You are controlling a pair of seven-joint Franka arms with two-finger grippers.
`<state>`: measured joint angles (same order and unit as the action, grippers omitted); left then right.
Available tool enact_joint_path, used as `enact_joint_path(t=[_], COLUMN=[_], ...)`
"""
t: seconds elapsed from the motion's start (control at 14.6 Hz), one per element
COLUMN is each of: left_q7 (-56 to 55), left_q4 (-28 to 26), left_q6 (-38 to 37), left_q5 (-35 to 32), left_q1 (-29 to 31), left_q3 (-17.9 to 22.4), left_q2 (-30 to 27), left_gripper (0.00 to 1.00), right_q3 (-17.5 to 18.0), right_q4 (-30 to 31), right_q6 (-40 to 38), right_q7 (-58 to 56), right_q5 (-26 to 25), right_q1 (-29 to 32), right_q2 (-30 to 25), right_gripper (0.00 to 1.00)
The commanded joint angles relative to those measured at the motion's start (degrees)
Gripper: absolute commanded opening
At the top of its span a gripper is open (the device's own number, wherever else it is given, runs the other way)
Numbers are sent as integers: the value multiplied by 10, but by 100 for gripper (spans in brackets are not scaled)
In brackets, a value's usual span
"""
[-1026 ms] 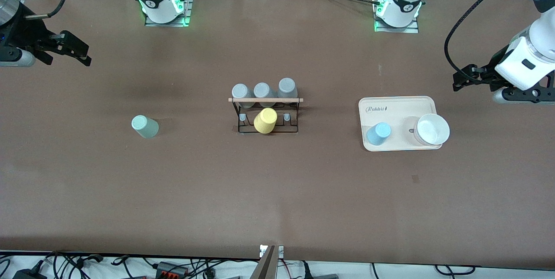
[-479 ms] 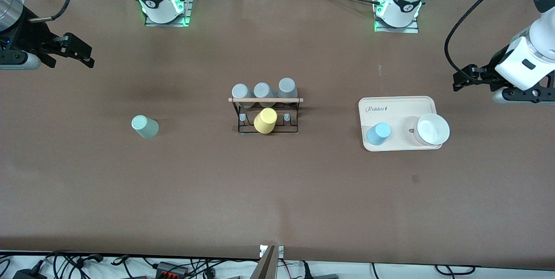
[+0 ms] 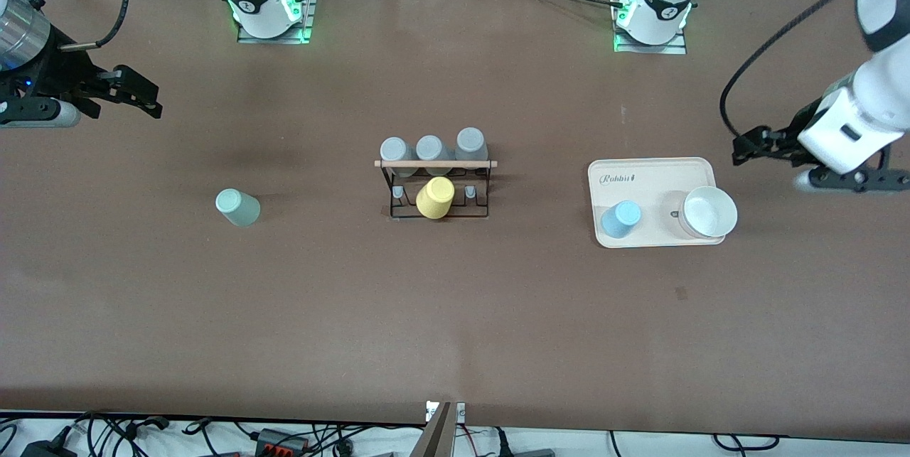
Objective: Hang scattered cups on rack with three cups
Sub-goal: 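Reach the left gripper down to the blue cup on the tray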
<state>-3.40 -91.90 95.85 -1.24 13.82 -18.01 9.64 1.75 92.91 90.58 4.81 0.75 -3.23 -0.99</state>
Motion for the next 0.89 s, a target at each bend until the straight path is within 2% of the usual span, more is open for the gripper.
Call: enact_joint_path(t=[0.0,0.27,0.48,0.75,0.82], left_q7=[6,1,1,-16,-20], left_q4=[86,87,88,61,33], left_q6=[2,37,39,55,84], left_q5=[2,-57,-55,-61,-61], left_q1=[-24,-62,-64,-92,-90], left_q3=[-2,-1,0,-1,-1], left_q2=[102,158,195,223,226], left_gripper=[100,100,100,100,100], right_q3=[-2,-2,-2,-4,-5], right_q4=[-8,-8,-7,-7,-7], right_q6=[-4,-8,-3,6,6], right_q7=[-9,-9,-2,-3,-2], right_q5=[6,6,6,5,4], right_q1=[0,-2,2,6,7], right_q2=[1,13,36,51,54], right_gripper=[100,100,100,100,100])
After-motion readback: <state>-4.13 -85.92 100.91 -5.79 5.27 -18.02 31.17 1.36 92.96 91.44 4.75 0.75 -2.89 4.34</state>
